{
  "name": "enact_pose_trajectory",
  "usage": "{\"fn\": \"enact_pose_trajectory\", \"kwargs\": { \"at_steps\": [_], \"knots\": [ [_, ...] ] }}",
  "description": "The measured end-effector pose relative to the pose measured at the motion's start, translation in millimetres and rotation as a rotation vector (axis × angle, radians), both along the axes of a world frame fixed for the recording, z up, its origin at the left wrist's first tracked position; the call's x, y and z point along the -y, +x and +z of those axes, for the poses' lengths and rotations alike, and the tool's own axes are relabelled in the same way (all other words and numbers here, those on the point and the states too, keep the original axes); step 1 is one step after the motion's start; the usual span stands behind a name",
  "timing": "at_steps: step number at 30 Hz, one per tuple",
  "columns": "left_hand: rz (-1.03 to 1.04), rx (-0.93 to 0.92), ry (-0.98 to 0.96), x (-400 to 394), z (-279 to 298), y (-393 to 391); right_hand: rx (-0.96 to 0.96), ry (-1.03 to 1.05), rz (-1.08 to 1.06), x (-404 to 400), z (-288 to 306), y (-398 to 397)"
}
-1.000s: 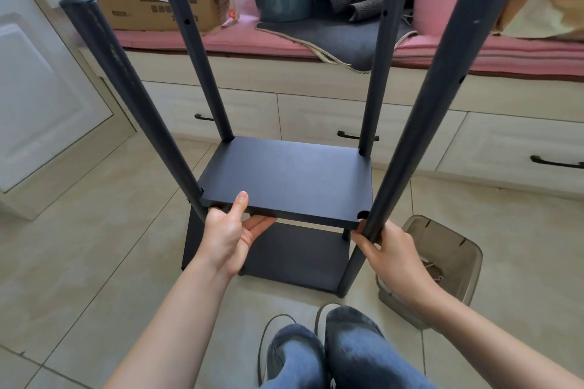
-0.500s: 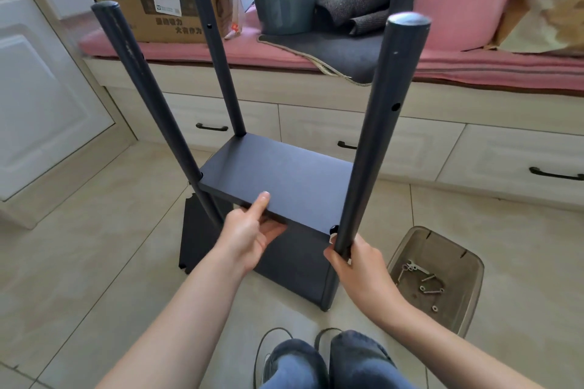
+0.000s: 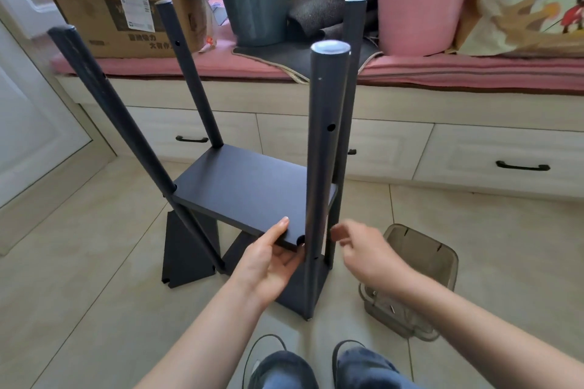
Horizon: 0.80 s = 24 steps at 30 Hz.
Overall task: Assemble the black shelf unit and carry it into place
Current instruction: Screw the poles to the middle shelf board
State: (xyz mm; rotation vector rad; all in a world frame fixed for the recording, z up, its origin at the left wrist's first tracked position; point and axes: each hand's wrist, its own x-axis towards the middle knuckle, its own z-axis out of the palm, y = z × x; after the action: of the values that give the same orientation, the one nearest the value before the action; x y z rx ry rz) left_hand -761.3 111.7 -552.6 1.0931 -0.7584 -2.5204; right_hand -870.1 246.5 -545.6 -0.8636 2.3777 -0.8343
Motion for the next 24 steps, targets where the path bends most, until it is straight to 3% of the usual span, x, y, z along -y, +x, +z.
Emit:
{"fn": "enact_pose_trajectory", "kwargs": {
  "at_steps": [6,13,24],
  "knots": [
    [0.07,-0.038,0.024,4.0,3.3,-10.2,-0.132,-0.228,-0.223,24.2,28.2,-63.7],
    [0.12,-0.04,-0.024,2.4,-2.8,-18.2,-0.097,-0.371,-0.175,60.2,38.4,-88.2],
    [0.166,-0.036,-0.033,1.2,-3.2,-27.4,-0.091,-0.363,-0.087,57.2,31.9,-91.2]
  ]
}}
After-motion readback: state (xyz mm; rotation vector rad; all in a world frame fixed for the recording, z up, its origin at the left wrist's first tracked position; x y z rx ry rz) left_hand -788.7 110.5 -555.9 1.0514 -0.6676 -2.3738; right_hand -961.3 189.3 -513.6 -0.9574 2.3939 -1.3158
